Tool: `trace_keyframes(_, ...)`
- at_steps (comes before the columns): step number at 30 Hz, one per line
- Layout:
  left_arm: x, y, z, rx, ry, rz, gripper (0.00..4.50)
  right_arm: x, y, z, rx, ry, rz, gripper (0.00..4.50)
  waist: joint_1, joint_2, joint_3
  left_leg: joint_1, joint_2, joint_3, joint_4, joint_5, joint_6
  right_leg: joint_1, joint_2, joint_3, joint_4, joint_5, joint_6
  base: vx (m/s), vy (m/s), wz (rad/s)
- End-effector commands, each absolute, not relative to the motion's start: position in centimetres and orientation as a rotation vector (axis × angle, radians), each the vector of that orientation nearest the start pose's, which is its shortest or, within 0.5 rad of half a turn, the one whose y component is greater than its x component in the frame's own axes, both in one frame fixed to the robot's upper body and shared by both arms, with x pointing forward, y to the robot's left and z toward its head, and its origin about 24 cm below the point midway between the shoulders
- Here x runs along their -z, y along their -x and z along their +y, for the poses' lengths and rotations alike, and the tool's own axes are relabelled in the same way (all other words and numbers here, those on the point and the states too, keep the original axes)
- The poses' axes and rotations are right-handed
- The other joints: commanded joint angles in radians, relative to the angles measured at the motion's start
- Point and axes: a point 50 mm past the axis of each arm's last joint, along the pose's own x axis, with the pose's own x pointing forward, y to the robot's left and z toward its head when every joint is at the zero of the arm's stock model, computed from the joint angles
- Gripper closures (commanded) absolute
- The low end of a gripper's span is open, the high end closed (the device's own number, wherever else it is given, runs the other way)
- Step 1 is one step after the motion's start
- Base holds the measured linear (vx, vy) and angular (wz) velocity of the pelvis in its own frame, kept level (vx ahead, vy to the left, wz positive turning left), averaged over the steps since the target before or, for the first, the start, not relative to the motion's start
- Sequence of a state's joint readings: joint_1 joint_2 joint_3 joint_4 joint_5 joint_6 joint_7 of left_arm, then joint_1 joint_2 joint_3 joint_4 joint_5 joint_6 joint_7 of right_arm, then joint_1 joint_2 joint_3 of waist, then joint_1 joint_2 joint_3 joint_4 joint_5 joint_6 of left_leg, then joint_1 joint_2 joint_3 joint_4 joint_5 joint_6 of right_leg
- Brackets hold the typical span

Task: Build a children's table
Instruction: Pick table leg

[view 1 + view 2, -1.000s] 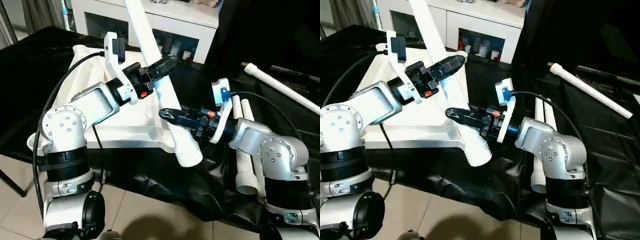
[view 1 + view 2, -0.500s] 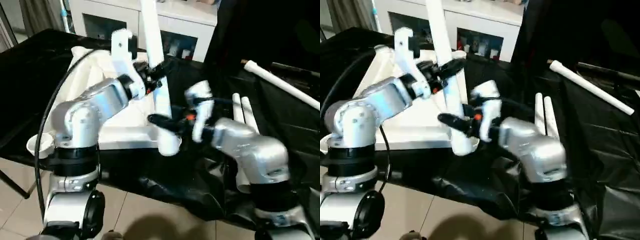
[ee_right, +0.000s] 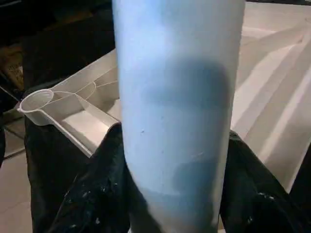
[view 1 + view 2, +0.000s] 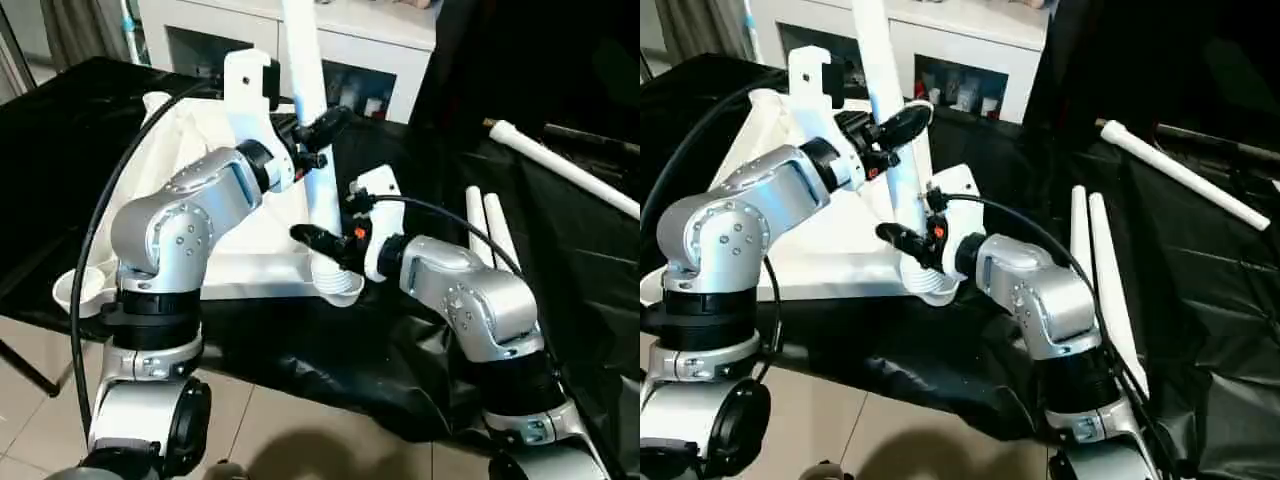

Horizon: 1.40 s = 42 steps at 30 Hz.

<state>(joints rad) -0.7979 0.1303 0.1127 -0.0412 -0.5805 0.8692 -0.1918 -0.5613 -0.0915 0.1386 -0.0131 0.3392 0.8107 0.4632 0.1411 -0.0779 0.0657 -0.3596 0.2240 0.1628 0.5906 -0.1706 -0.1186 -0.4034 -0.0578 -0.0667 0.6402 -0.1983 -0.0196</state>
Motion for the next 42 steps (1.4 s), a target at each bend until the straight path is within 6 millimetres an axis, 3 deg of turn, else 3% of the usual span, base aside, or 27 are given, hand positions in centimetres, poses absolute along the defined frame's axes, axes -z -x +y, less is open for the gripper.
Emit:
trace_keyframes(1, -22.4, -33.7, 8.9, 0.679, 0.250, 0.009, 2.71, -13.0, -31.6, -6.6, -0.826, -0.099, 0.269, 2.60, -0.004, 0.025, -0.074, 0.007, -0.001, 0.002, -0.066, -0.157, -0.077, 0.060, -0.063, 0.048, -0.077, -0.094, -0.081, 0.000, 0.000, 0.00)
trace_keyframes(2, -22.4, -33.6, 8.9, 0.698, 0.213, -0.001, 2.71, -13.1, -31.5, -6.6, -0.841, -0.101, 0.263, 2.61, -0.003, 0.027, -0.074, 0.008, -0.001, 0.002, -0.067, -0.158, -0.078, 0.058, -0.064, 0.048, -0.076, -0.099, -0.080, 0.000, 0.000, 0.00)
trace_keyframes(4, -22.3, -33.0, 8.7, 0.797, 0.184, 0.001, 2.01, -13.4, -31.2, -6.7, -0.899, -0.108, 0.240, 2.62, -0.002, 0.027, -0.075, 0.008, 0.000, 0.002, -0.067, -0.160, -0.079, 0.059, -0.064, 0.048, -0.075, -0.102, -0.078, 0.000, 0.000, 0.00)
trace_keyframes(7, -21.4, -31.9, 8.8, 0.946, 0.150, 0.052, 1.95, -13.9, -30.5, -7.1, -0.980, -0.133, 0.221, 2.63, -0.003, 0.030, -0.073, 0.007, 0.000, 0.002, -0.067, -0.156, -0.077, 0.060, -0.063, 0.048, -0.071, -0.077, -0.091, 0.000, 0.000, 0.00)
trace_keyframes(10, -21.2, -31.5, 9.0, 1.000, 0.149, 0.066, 1.60, -14.0, -30.3, -7.3, -1.006, -0.128, 0.221, 2.64, -0.003, 0.031, -0.075, 0.008, -0.001, 0.005, -0.065, -0.152, -0.076, 0.060, -0.062, 0.049, -0.069, -0.068, -0.111, 0.000, 0.000, 0.00)
trace_keyframes(14, -21.7, -31.4, 10.4, 1.052, 0.205, 0.049, 1.50, -14.4, -29.4, -8.0, -1.108, -0.109, 0.216, 2.64, 0.000, 0.031, -0.073, 0.007, -0.001, 0.004, -0.066, -0.161, -0.068, 0.064, -0.062, 0.048, -0.071, -0.081, -0.118, 0.000, 0.000, 0.00)
trace_keyframes(15, -22.0, -31.5, 10.8, 1.067, 0.240, 0.039, 1.79, -14.5, -29.2, -8.2, -1.136, -0.101, 0.217, 2.64, 0.000, 0.031, -0.072, 0.006, -0.002, 0.004, -0.065, -0.164, -0.066, 0.064, -0.063, 0.048, -0.073, -0.094, -0.118, 0.000, 0.000, 0.00)
trace_keyframes(18, -22.3, -31.7, 11.2, 1.088, 0.296, 0.038, 1.82, -14.3, -28.8, -8.5, -1.176, -0.079, 0.229, 2.64, 0.001, 0.032, -0.072, 0.007, -0.003, 0.005, -0.064, -0.167, -0.063, 0.061, -0.063, 0.048, -0.076, -0.118, -0.124, 0.000, 0.000, 0.00)
trace_keyframes(27, -22.2, -31.0, 11.8, 1.176, 0.360, 0.061, 2.64, -14.2, -28.4, -8.8, -1.216, -0.068, 0.243, 2.64, 0.001, 0.033, -0.073, 0.008, 0.000, 0.004, -0.064, -0.170, -0.059, 0.059, -0.063, 0.047, -0.076, -0.138, -0.128, 0.000, 0.000, 0.00)
trace_keyframes(33, -21.8, -31.2, 11.8, 1.152, 0.373, 0.100, 2.73, -14.0, -28.4, -8.8, -1.219, -0.055, 0.250, 2.65, 0.001, 0.028, -0.073, 0.005, -0.001, 0.005, -0.063, -0.156, -0.059, 0.062, -0.063, 0.047, -0.073, -0.124, -0.130, 0.000, 0.000, 0.00)
trace_keyframes(42, -22.1, -31.6, 11.9, 1.118, 0.367, 0.092, 2.73, -14.1, -28.4, -8.7, -1.215, -0.048, 0.244, 2.65, 0.002, 0.029, -0.074, 0.005, -0.001, 0.005, -0.062, -0.151, -0.057, 0.062, -0.063, 0.047, -0.074, -0.128, -0.126, 0.000, 0.000, 0.00)
